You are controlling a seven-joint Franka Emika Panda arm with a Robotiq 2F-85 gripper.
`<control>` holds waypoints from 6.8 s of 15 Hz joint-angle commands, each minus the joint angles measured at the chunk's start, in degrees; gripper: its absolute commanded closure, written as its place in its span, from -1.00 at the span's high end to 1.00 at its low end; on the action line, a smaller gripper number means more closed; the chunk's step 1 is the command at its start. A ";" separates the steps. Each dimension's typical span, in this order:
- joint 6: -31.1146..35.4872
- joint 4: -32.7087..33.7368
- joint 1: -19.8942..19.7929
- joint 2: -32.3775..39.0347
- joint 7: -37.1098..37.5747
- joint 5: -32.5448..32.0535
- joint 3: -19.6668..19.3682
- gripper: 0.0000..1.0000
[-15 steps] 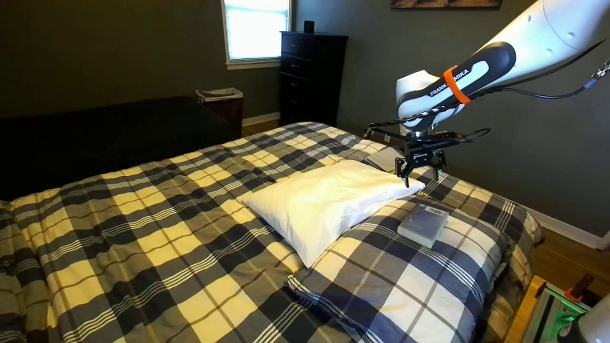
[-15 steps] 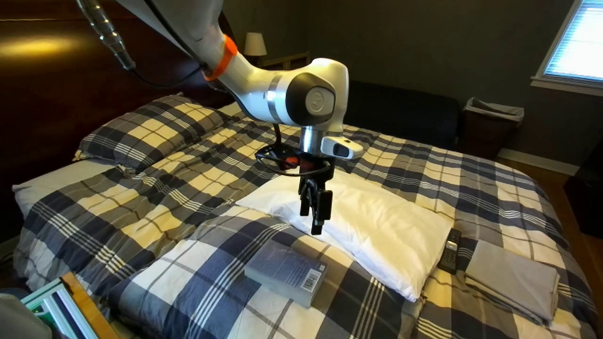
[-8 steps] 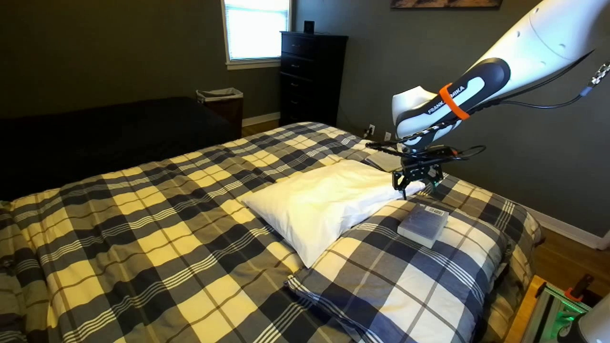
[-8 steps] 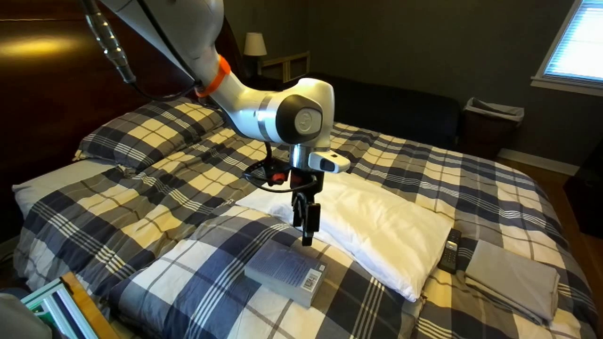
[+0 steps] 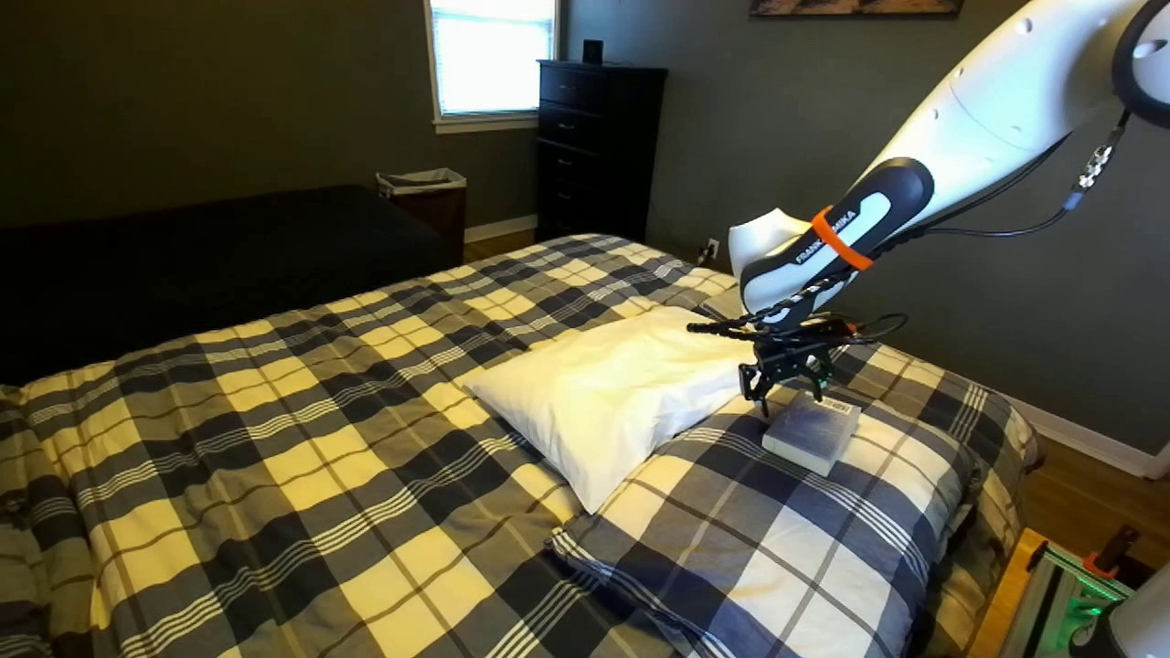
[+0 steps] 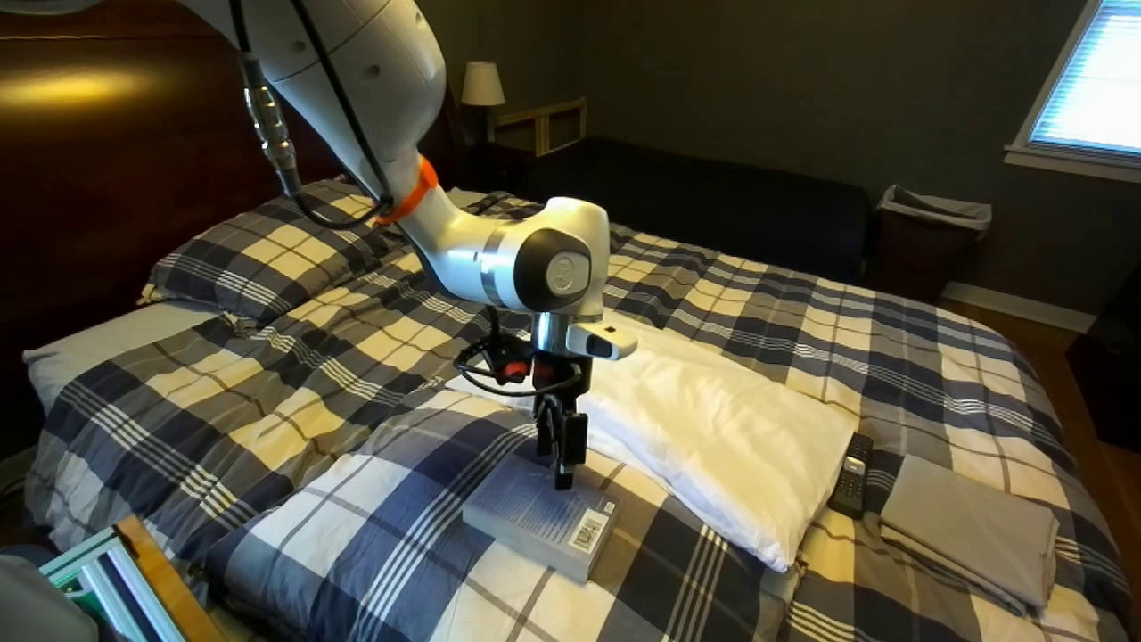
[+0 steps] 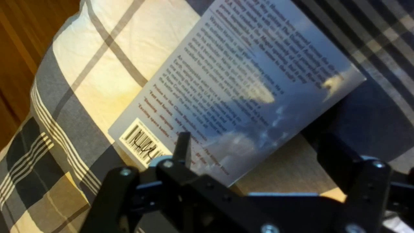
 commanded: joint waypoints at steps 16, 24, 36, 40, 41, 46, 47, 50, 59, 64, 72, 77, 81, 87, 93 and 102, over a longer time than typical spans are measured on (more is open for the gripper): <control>-8.23 7.31 1.80 10.63 -1.62 -2.07 -1.32 -0.15; -17.26 10.05 0.90 8.90 -1.71 -2.49 -2.14 -0.83; -16.50 8.61 -0.98 -3.75 0.65 -11.05 -5.71 -0.85; -16.97 10.28 -2.28 -3.48 0.65 -10.18 -4.78 -0.38; -16.97 10.25 -2.41 -3.86 0.60 -10.20 -4.77 -0.38; -16.97 9.92 -2.38 -3.91 0.60 -10.20 -4.69 -0.38; -16.97 9.89 -2.38 -3.91 0.60 -10.20 -4.69 -0.85; -17.51 13.01 -3.59 -1.69 1.32 -9.70 -5.50 -0.85; -17.57 19.23 -8.16 1.93 -0.65 -6.35 -6.32 0.09; -16.81 16.88 -6.23 1.33 -0.04 -4.79 -4.28 0.84; -16.85 14.89 -3.08 2.82 -0.21 -5.83 -2.36 1.00; -14.43 13.79 -3.07 2.88 1.23 -6.61 -2.87 1.00; -9.42 10.87 -2.02 2.45 2.04 -7.54 -2.40 1.00; -6.77 9.56 0.85 5.16 2.30 -8.19 -1.55 1.00; -7.59 11.13 4.06 11.02 5.58 -11.80 -1.95 1.00; -10.75 13.16 7.15 17.52 10.68 -20.91 -4.81 0.70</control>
